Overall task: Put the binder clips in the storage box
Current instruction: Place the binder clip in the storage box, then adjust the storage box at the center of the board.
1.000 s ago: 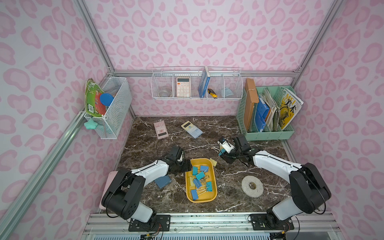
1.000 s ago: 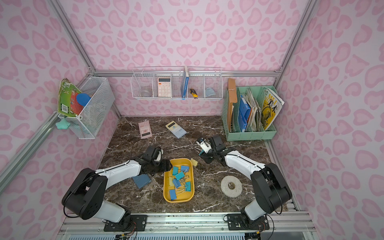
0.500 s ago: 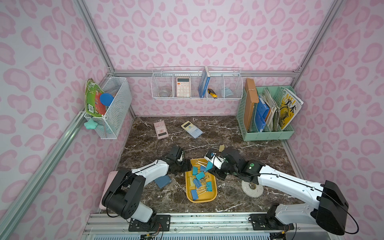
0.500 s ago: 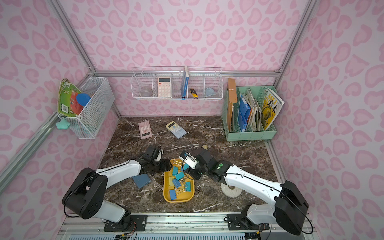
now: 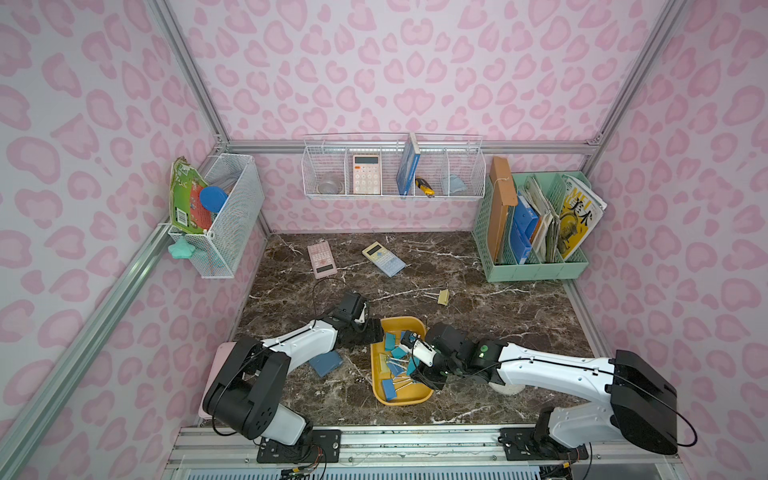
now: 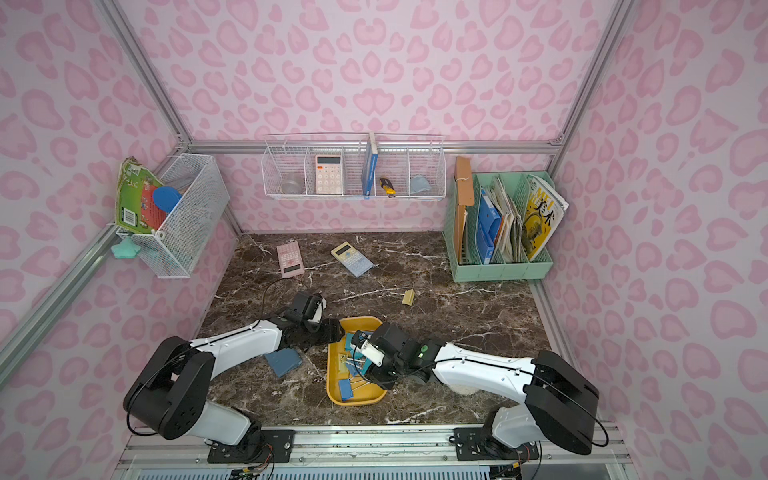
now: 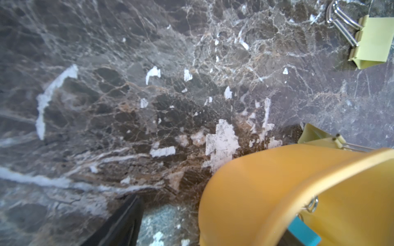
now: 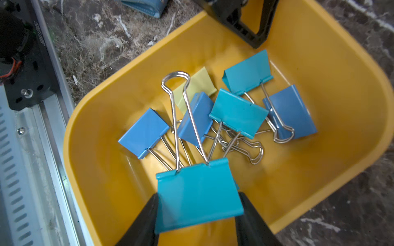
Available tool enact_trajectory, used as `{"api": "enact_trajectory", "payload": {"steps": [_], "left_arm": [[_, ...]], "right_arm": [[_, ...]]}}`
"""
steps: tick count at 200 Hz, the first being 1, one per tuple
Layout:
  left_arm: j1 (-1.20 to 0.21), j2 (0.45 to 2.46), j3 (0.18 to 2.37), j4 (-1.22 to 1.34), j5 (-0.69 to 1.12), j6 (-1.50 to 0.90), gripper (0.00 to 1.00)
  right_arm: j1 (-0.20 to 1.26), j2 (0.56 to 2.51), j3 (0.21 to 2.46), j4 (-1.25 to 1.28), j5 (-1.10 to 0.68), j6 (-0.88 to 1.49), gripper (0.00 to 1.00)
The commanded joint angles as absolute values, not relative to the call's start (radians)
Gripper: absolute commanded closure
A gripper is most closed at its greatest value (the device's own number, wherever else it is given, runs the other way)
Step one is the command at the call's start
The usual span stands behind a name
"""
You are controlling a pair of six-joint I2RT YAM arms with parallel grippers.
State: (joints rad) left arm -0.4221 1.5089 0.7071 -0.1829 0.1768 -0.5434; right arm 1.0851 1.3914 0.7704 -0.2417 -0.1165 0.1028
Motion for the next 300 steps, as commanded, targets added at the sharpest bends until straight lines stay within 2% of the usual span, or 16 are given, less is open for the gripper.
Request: {"api": "enact_trajectory", "payload": {"steps": [1,34,57,110,156,234,300], "left_arm": [[-0.422,1.519,0.690,-0.321,0.178,-0.548,0.21],[-0.422,1.526,0.693,-0.322,0.178,-0.548,0.21],[-0.422,1.529,0.697,-0.324,0.179,-0.548,0.21],[-0.422,1.532,0.698,-0.327,0.179,-0.550,0.21],[-0.422,1.545,0.707,-0.330,0.178,-0.549,0.21],[-0.422,1.560,0.715,-0.331,0.178,-0.549,0.21],[-0.422,1.574,0.719,-0.338,0.170,-0.546,0.21]], "right_arm": [[1.086,1.391,0.754,-0.239,-0.107,0.124,0.43],[1.086,1.373,0.745,-0.254,-0.067,0.110,0.30],[1.068,1.334,0.765,-0.257,-0.024,0.089,0.27],[0.898,1.234,0.766,-0.233,0.045,0.109,0.30],[0.741,1.251,0.708,-0.081,-0.061,0.124,0.32],[0.728,1.457,0.797,0.034,-0.120,0.087,0.33],[0.618,1.636,0.897,0.025,-0.087,0.089,0.34]]}}
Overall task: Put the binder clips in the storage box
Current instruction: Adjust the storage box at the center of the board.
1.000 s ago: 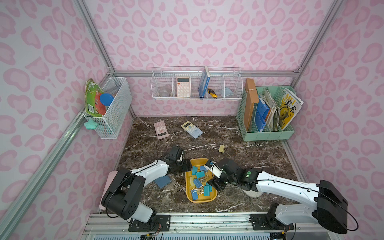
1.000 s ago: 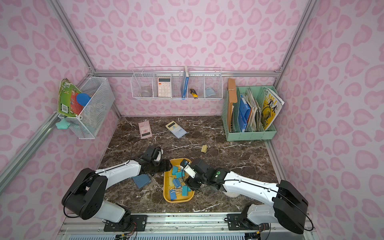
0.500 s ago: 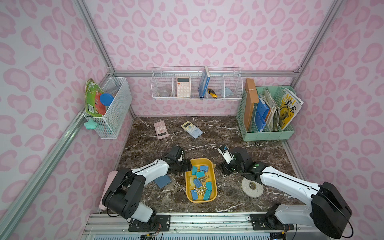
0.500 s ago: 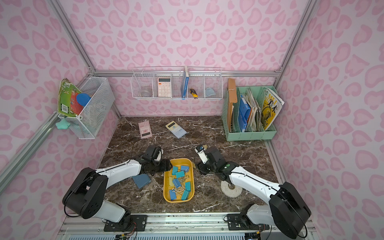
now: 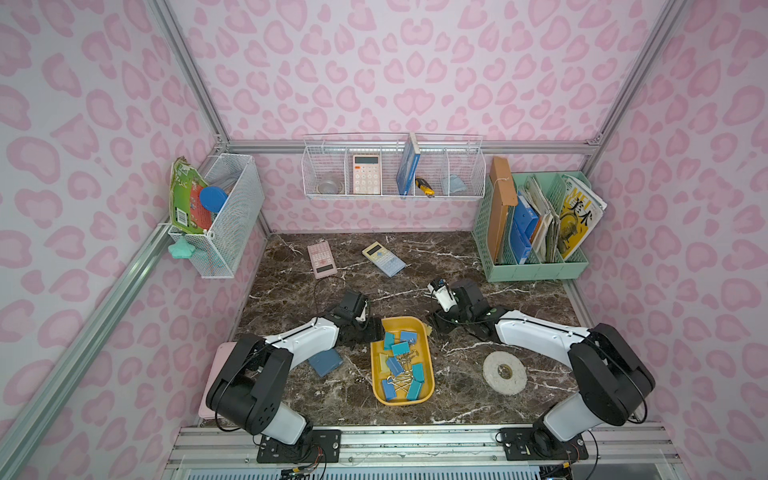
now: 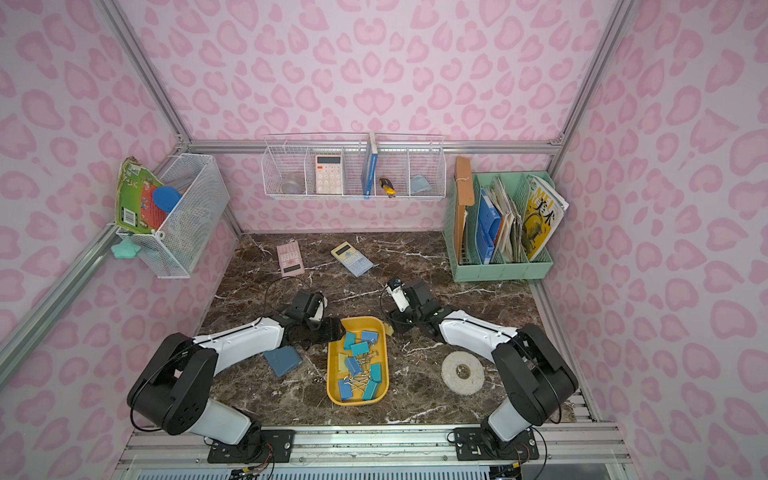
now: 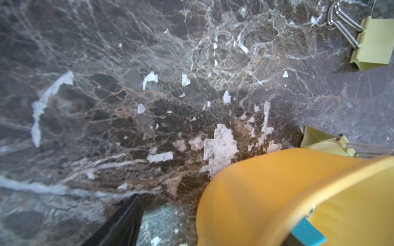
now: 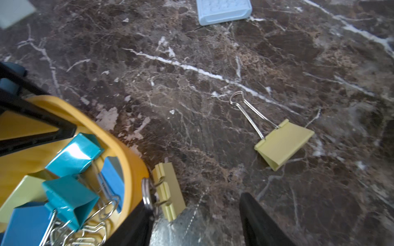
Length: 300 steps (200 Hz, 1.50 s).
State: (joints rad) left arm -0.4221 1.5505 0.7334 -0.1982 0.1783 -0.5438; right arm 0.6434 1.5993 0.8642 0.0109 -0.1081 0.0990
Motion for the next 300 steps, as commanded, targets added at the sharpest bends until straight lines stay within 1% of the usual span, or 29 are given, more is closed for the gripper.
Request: {"api": "enact_trajectory", "payload": {"steps": [1,23,52,73,101,117,135,169,200,227,260,300], "left_arm": [[-0.422,1.574,0.719,-0.338,0.169,-0.546,0.21],[-0.422,1.579,0.722,-0.342,0.168,-0.545,0.21],[-0.422,1.575,0.716,-0.342,0.169,-0.548,0.21],[-0.422,1.581,0.719,-0.347,0.167,-0.549,0.21],[-0.422,1.572,0.720,-0.351,0.168,-0.551,0.21],[-0.422,1.571,0.720,-0.348,0.170,-0.551,0.21],[-0.422,1.578,0.725,-0.346,0.177,-0.549,0.21],[-0.422,1.584,0.726,-0.346,0.179,-0.546,0.21],[-0.422,1.577,0.719,-0.345,0.178,-0.546,0.21],[-0.422,1.577,0.715,-0.345,0.171,-0.544,0.21],[-0.422,1.562,0.703,-0.347,0.149,-0.548,0.21],[-0.413,1.586,0.694,-0.347,0.145,-0.570,0.21]], "right_arm": [[0.617,1.637,0.898,0.024,-0.087,0.089,0.34],[0.617,1.651,0.917,0.010,-0.101,0.077,0.34],[0.639,1.596,0.891,-0.016,-0.068,0.114,0.34],[0.644,1.580,0.903,-0.101,-0.092,0.218,0.33],[0.648,1.541,0.870,-0.167,-0.134,0.446,0.32],[0.650,1.509,0.811,-0.118,-0.197,0.563,0.32],[0.649,1.483,0.763,-0.054,-0.226,0.666,0.32],[0.658,1.497,0.694,0.130,-0.294,0.819,0.32],[0.657,1.538,0.690,0.238,-0.337,0.889,0.32],[0.658,1.601,0.712,0.274,-0.363,0.927,0.32],[0.657,1.655,0.761,0.205,-0.329,0.908,0.32],[0.682,1.637,0.788,0.126,-0.272,0.885,0.31]]}}
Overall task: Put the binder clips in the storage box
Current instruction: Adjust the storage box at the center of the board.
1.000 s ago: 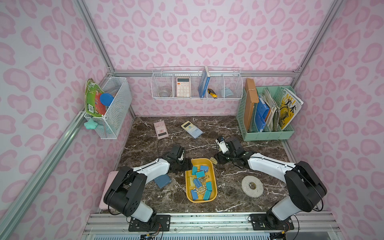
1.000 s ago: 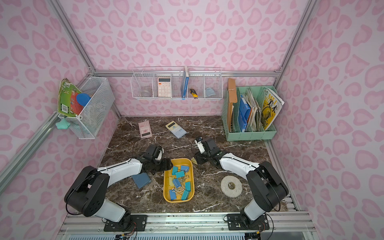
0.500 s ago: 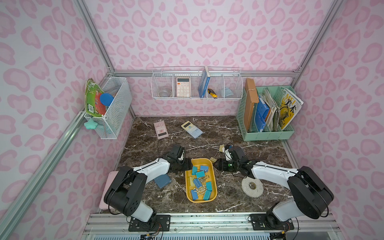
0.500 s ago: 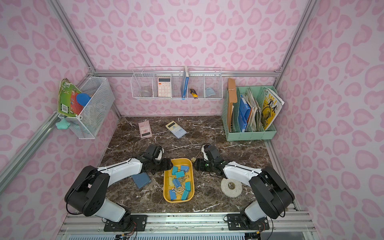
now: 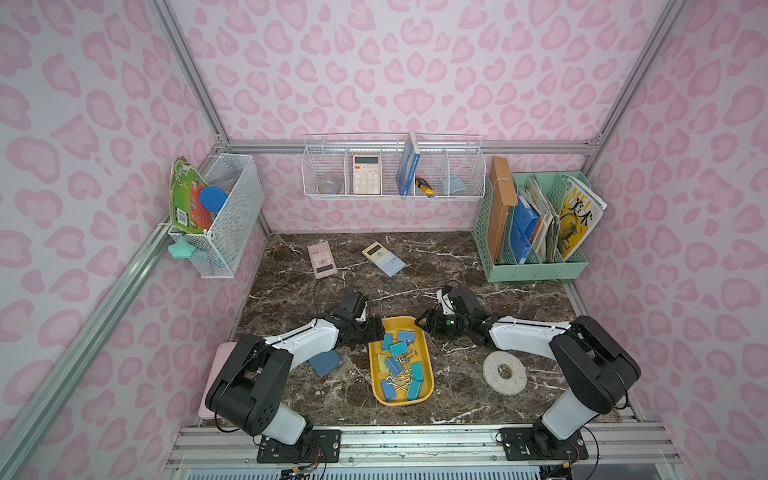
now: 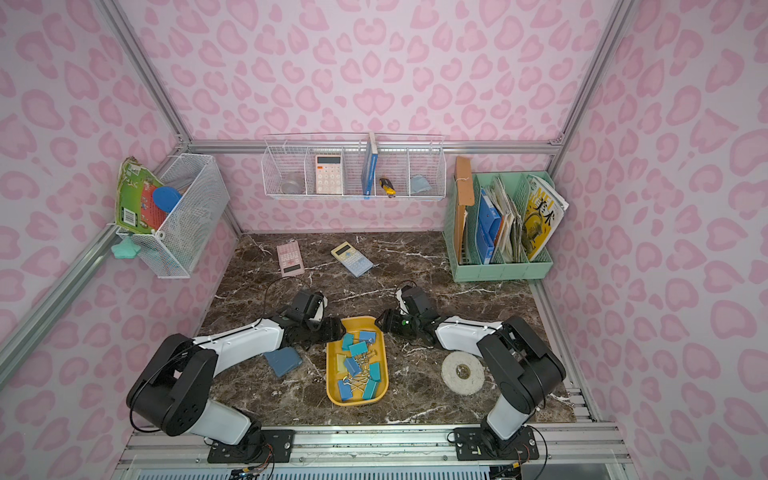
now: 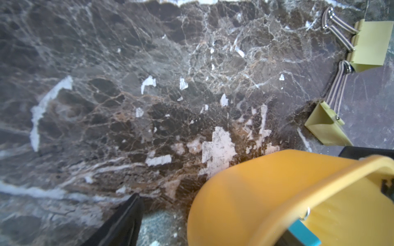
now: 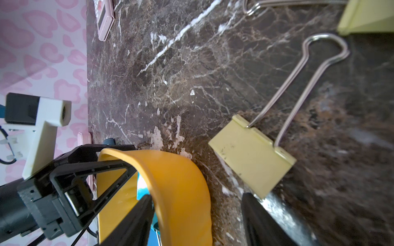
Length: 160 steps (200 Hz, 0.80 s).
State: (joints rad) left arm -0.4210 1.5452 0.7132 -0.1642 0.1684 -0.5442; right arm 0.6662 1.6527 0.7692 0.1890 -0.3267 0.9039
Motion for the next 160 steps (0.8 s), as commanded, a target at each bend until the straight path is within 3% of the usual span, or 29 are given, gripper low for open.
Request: {"api": "enact_trajectory", "payload": {"steps": [1,66,160], "left_arm": [[-0.413,1.587,0.694,-0.347,0.145,-0.572,0.21],[-0.370,1.621,0.704,-0.352,0.130,-0.599,0.21],[-0.285,1.664,0.710,-0.361,0.118,-0.656,0.21]], "right_arm": [[0.683,1.635,0.788,0.123,-0.271,0.885,0.31],[0.698,1.609,0.739,0.083,-0.201,0.888,0.30],[0.699,1.760,0.915,-0.027,-0.114,0.829,0.27]]}}
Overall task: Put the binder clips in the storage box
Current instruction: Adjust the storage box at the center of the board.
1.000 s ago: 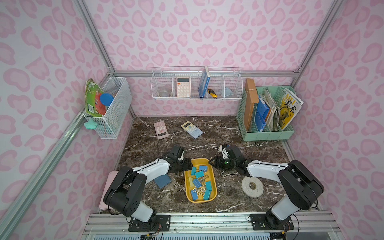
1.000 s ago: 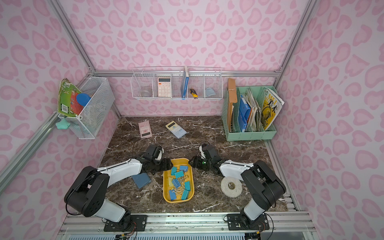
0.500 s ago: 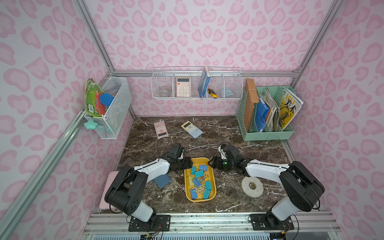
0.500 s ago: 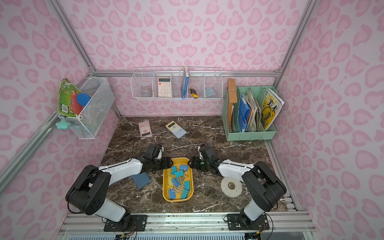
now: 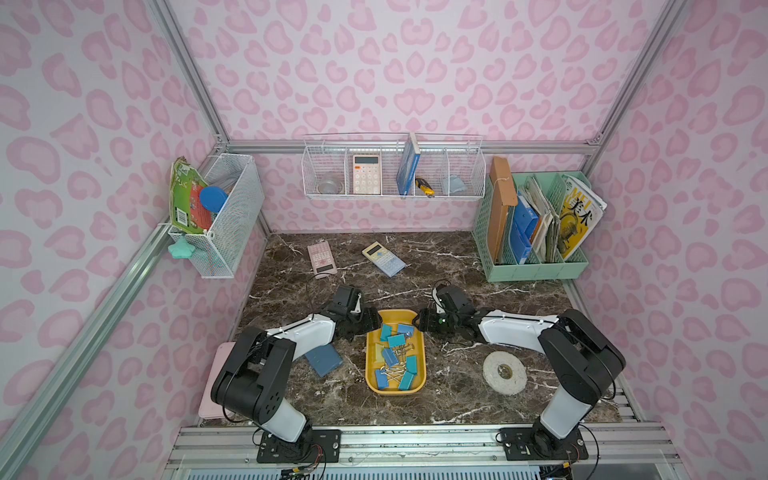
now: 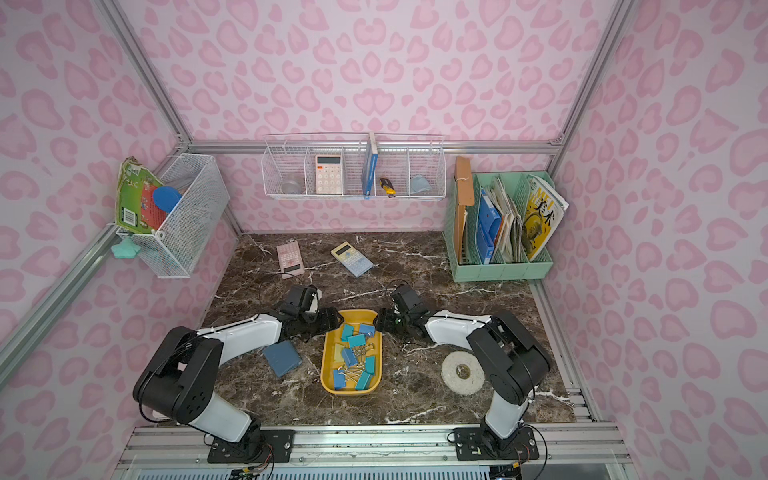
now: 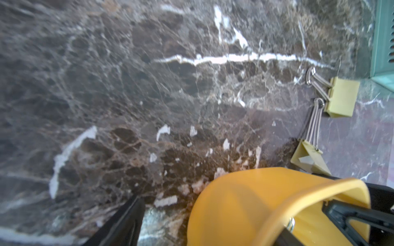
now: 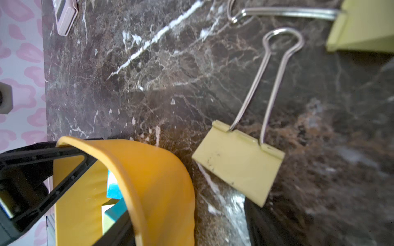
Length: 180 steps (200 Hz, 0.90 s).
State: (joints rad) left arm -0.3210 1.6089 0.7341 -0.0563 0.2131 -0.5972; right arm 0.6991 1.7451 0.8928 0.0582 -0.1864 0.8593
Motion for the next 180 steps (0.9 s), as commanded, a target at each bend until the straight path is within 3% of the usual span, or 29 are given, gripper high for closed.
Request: {"api": "enact_trajectory", "payload": {"steps": [1,115,180], "left_arm": [[-0.285,1.667,0.711,-0.361,0.118,-0.657,0.21],[-0.247,1.728,0.733,-0.373,0.081,-0.685,0.21],[-0.248,1.698,0.662,-0.340,0.080,-0.759,0.21]], "right_arm": [[0.699,1.760,0.916,-0.029,-0.112,0.829,0.27],[0.761,1.760,1.016,-0.251,0.147,0.715,0.26],[0.767,1.645,0.962,-0.256,0.221,0.702,0.25]]}}
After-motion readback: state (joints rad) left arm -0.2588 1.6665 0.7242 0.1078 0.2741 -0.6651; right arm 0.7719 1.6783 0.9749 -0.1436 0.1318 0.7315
